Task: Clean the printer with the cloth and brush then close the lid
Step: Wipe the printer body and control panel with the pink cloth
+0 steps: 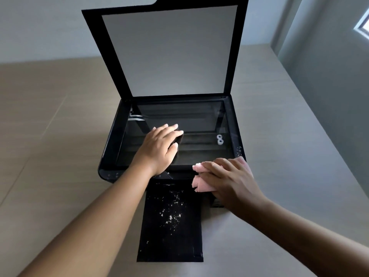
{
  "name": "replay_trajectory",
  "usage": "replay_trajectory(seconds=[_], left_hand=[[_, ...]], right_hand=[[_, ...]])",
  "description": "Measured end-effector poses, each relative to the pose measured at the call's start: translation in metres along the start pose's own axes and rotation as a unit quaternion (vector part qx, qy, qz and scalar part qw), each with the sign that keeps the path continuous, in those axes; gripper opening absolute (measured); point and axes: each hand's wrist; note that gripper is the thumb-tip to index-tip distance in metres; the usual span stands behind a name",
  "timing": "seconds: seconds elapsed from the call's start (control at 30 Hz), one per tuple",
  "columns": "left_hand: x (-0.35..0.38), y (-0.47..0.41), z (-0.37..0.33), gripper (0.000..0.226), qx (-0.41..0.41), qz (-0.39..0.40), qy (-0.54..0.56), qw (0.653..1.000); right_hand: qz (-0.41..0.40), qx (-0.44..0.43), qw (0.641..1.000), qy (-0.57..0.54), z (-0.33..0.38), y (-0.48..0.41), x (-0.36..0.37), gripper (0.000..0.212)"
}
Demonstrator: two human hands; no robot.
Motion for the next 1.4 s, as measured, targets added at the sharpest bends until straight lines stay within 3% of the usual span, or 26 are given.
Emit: replay_trajectory(seconds=[0.17,0.53,0.73,0.97,1.13,1.23,1.4], left_hand=[[-0.003,-0.002,0.0,0.048,-0.003,0.003,-0.009,1.0],[-0.003,-0.001,0.002,0.052,-0.001,-0.004,-0.006,1.0],[-0.002,-0.001,0.002,0.053,0.0,-0.004,-0.002,1.0],[-0.001,-0.001,0.003,0.051,0.001,-0.004,-0.001,1.0],[-0.002,-0.002,0.004,0.052,-0.002,0.001,-0.003,1.0],[-0.003,-0.002,0.004,0.054,-0.003,0.0,-0.005,1.0],[-0.003,-0.001,0.002,0.054,-0.002,-0.003,-0.006,1.0]], right_hand=[[-0.004,0.01,1.0,-0.011,0.006,-0.007,0.005,0.026],[0.107,-0.025,0.991,-0.073,0.004,-0.007,0.007,0.042],[0.119,-0.043,0.992,-0.02,-0.023,0.017,-0.004,0.045],[0.03,0.015,0.998,-0.047,-0.032,0.032,-0.018,0.04],[-0.092,0.159,0.974,-0.135,-0.075,0.007,-0.026,0.035],[-0.066,0.198,0.971,-0.12,-0.092,-0.009,-0.014,0.033],[0.006,0.144,0.986,-0.085,-0.081,0.014,-0.016,0.036]])
Point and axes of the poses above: each hand's wrist, its own y-axis away from the middle knuckle, its own x-axis out of the palm, z = x × y, and after that the axes turned 6 degrees about -z, right-handed
